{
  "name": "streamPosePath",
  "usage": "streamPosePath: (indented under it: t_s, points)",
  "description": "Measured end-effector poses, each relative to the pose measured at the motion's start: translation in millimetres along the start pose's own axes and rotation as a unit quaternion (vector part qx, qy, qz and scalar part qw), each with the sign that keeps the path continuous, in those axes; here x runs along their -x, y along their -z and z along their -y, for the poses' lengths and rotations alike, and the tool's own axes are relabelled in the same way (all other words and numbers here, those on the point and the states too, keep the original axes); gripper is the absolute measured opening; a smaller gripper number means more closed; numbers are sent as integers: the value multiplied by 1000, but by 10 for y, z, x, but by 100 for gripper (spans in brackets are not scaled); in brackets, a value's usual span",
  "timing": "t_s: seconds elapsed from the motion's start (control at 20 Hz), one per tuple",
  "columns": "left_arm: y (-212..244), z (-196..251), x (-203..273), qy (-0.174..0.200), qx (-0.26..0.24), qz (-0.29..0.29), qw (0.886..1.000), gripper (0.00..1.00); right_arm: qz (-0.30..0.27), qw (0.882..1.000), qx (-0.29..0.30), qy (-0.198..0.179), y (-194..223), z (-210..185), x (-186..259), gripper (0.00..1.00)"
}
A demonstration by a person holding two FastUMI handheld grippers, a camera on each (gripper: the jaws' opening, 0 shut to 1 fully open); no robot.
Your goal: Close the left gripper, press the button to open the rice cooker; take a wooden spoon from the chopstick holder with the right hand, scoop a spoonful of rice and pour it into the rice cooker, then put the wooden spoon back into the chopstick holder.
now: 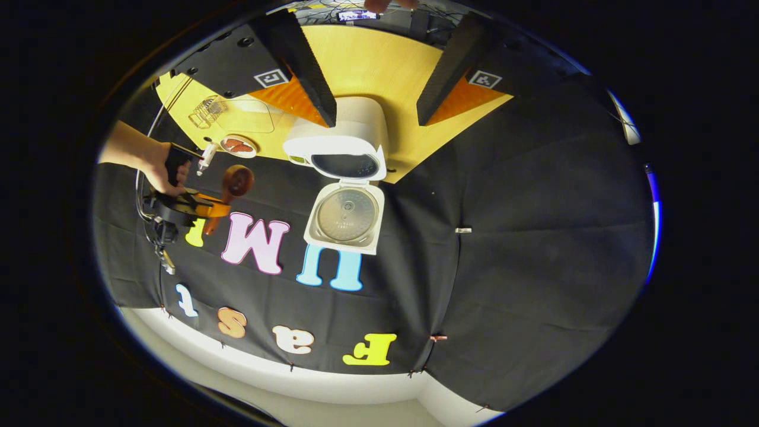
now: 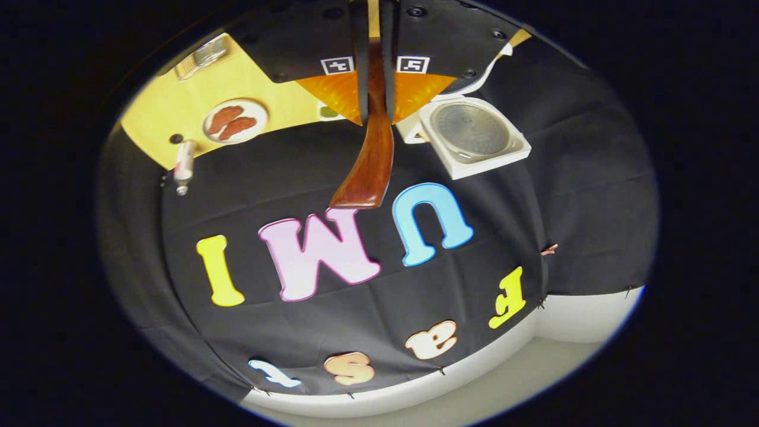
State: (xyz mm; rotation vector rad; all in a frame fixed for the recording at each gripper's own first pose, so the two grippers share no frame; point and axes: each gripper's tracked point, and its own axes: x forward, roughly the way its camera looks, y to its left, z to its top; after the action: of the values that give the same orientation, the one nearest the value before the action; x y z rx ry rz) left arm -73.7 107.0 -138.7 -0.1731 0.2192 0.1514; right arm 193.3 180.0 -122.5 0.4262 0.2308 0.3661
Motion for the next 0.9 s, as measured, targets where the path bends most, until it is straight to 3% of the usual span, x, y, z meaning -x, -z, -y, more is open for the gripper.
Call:
streamPosePath:
  t_s: [0.25,0.4,0.6,0.9]
  points:
    - [-115,234,-26,15,-7,2,1000,94,14,999,6,41,-275,839,512,11]
    - [-147,374,-36,19,-11,1,1000,94,13,997,10,69,-201,1308,746,11]
    - [-145,533,-70,19,-19,2,1000,94,-25,992,36,115,137,1981,867,12]
    - [-118,668,-59,2,-30,-4,1000,94,-64,987,17,147,665,2511,748,12]
